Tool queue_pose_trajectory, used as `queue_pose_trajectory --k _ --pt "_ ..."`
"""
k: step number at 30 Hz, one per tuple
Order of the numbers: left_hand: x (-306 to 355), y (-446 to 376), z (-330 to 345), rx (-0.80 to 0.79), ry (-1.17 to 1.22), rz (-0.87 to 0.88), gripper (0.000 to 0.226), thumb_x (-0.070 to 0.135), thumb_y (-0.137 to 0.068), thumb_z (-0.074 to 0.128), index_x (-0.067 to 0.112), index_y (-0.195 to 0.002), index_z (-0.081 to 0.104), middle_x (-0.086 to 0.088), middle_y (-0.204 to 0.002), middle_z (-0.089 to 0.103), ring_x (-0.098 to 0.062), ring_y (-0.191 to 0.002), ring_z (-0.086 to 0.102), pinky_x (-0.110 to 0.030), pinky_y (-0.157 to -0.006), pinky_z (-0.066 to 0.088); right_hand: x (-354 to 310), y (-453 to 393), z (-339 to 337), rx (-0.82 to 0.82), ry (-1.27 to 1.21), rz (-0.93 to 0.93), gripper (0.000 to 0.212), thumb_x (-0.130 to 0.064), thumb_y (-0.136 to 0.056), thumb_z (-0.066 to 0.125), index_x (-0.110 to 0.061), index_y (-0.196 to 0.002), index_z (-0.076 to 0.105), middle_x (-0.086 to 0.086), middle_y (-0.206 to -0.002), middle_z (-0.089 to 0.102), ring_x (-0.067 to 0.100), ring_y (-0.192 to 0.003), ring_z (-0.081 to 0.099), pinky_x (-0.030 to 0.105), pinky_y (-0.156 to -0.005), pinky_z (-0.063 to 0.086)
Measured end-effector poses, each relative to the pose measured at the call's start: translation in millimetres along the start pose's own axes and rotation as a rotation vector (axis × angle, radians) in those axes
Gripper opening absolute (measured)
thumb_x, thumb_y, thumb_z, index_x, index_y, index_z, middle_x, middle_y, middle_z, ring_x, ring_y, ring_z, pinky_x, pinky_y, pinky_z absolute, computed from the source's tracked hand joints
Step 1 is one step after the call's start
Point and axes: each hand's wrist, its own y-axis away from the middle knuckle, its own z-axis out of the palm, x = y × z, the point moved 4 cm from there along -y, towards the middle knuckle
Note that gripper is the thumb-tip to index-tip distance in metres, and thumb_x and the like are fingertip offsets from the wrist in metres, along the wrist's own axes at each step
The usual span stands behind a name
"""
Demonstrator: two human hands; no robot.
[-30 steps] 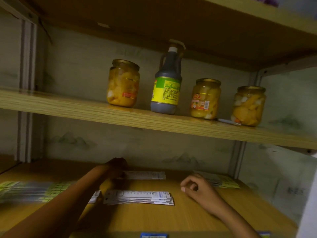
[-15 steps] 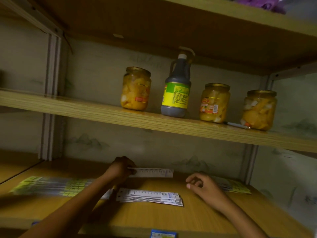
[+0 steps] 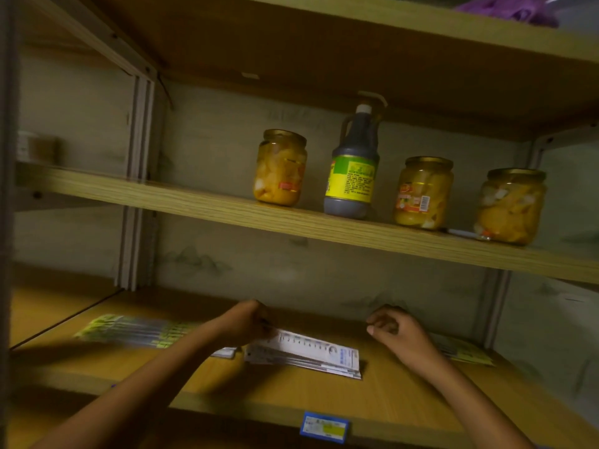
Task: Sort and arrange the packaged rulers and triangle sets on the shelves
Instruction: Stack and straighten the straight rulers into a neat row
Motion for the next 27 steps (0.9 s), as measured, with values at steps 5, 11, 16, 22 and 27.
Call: queue_pose_trajectory --k 5,11,16,22,27 --pt "0.2 3.4 7.4 0.023 -0.153 0.003 0.022 0.014 -0.086 0.067 0.014 -0.108 0.07 -0.005 -0.113 0.069 -0.016 -0.103 0.064 -0.03 -0.088 0.054 -0.3 9.1 -1.4 -0.004 0.005 -0.006 0.011 -0.016 -0.088 0.069 -0.019 -0.098 0.066 -0.001 -0.096 0.066 0.016 -0.09 0.062 0.02 -0.073 0.048" --pt "2.2 2.3 13.5 0.111 -0.23 -0.032 0.025 0.008 -0.087 0.062 0.011 -0.11 0.07 -0.005 -0.112 0.069 -0.017 -0.101 0.064 -0.019 -0.076 0.048 12.8 21.8 -18.3 0.012 0.023 -0.002 0.011 -0.015 -0.087 0.07 -0.021 -0.096 0.066 -0.001 -0.094 0.065 0.014 -0.083 0.062 0.017 -0.069 0.047" --pt "-0.9 0.5 23.1 0.106 -0.297 -0.13 0.024 0.016 -0.092 0.055 0.012 -0.11 0.07 -0.007 -0.11 0.07 -0.019 -0.096 0.066 -0.024 -0.077 0.05 25.9 27.2 -33.9 0.029 0.019 0.008 0.01 -0.013 -0.088 0.069 -0.017 -0.096 0.067 0.001 -0.092 0.066 0.013 -0.08 0.062 0.012 -0.065 0.047" --pt "2.3 6.3 31.9 0.136 -0.64 -0.21 0.032 0.037 -0.092 0.052 0.017 -0.113 0.065 -0.009 -0.118 0.06 -0.028 -0.11 0.055 -0.034 -0.088 0.044 39.7 25.4 -40.5 0.043 -0.002 0.004 0.009 -0.009 -0.086 0.07 -0.013 -0.094 0.068 0.0 -0.084 0.064 0.013 -0.074 0.059 0.009 -0.062 0.044" --pt "5.2 5.6 33.0 0.144 -0.713 -0.245 0.034 0.042 -0.089 0.052 0.023 -0.116 0.062 -0.006 -0.123 0.055 -0.028 -0.119 0.049 -0.038 -0.094 0.041 57.7 23.3 -46.0 0.02 0.024 -0.007 0.01 -0.01 -0.086 0.07 -0.015 -0.094 0.068 0.001 -0.089 0.066 0.009 -0.072 0.057 0.01 -0.061 0.044"
